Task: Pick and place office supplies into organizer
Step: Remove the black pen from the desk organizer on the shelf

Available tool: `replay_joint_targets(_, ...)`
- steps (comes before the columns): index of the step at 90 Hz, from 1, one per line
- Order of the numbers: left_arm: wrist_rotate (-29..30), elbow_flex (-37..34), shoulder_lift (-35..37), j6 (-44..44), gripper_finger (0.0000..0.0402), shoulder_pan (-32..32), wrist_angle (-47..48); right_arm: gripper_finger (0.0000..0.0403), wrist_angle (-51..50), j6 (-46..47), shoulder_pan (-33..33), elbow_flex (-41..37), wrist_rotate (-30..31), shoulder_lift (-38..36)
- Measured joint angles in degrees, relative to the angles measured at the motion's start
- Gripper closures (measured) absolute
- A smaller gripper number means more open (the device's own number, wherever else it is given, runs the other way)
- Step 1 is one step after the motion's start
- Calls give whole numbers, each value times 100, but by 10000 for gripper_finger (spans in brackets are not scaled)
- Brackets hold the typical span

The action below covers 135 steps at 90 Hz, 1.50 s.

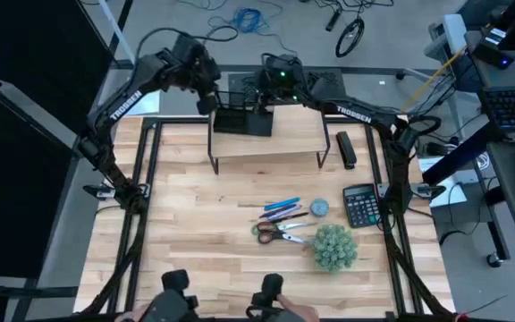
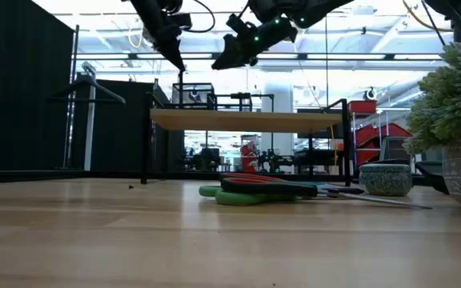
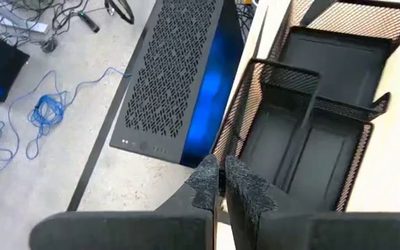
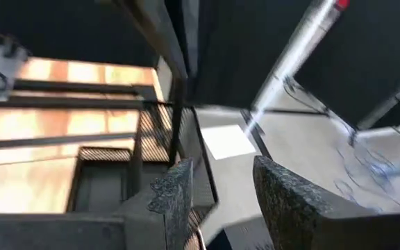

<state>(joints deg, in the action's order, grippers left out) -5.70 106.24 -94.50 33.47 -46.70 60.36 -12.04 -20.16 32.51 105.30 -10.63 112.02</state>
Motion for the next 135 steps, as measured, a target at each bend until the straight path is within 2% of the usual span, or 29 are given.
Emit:
replay_joint_targets(12, 0, 0, -2, 0, 400, 57, 0, 259, 341, 0, -12, 0, -457, 375)
replay_joint_targets(28, 0, 0, -2, 0, 401, 92, 1, 231, 1051, 142, -37, 0, -475, 720)
replay_joint_targets(48, -2, 170, -2, 4, 401, 138, 4, 203, 1697, 345, -109, 0, -473, 796)
replay_joint_targets(87, -3, 583, -2, -4, 401, 561, 0, 221, 1833, 601, -122, 0, -470, 831)
replay_joint_targets(96, 9, 612, -2, -1, 401, 673, 7, 234, 1811, 567, -129, 0, -470, 831)
replay_joint_targets(105, 257, 612, -2, 0, 401, 683, 24, 259, 1801, 429, -129, 0, -470, 831)
replay_joint_targets(124, 490, 612, -2, -2, 401, 682, 60, 382, 1795, 103, -129, 0, -468, 831)
replay_joint_targets(135, 542, 612, 15, 2, 395, 740, 60, 388, 1836, 6, -142, 0, -450, 831)
